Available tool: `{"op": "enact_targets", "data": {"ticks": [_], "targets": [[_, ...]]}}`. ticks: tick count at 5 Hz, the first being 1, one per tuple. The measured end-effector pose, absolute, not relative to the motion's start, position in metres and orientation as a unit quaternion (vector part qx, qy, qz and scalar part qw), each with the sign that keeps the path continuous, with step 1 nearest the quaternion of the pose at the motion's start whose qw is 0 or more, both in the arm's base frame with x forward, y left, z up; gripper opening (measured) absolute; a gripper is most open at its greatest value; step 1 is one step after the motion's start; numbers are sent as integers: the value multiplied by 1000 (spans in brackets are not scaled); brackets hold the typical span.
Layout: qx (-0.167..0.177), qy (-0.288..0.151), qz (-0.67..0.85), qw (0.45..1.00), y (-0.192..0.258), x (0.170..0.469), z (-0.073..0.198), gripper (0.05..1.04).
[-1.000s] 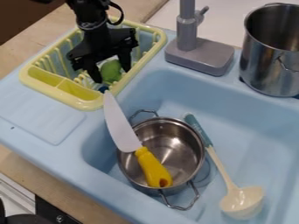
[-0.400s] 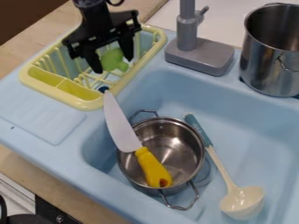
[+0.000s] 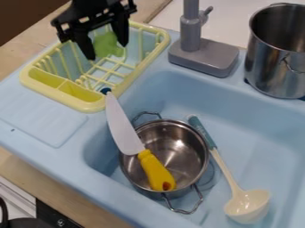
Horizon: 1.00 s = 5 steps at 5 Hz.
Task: Move the broccoli in the silver pot
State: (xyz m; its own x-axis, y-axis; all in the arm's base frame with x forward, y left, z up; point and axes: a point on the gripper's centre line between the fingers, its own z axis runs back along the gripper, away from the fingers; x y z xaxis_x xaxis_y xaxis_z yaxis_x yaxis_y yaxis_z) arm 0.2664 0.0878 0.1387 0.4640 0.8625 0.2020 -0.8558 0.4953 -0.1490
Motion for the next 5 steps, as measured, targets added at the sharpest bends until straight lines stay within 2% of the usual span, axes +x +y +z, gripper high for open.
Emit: {"op": "enact_targets", "data": {"ticks": [2, 5], "targets": [[-28, -124, 475, 871, 51, 252, 165, 711], [-59, -97, 378, 919, -35, 228, 149, 711]]}}
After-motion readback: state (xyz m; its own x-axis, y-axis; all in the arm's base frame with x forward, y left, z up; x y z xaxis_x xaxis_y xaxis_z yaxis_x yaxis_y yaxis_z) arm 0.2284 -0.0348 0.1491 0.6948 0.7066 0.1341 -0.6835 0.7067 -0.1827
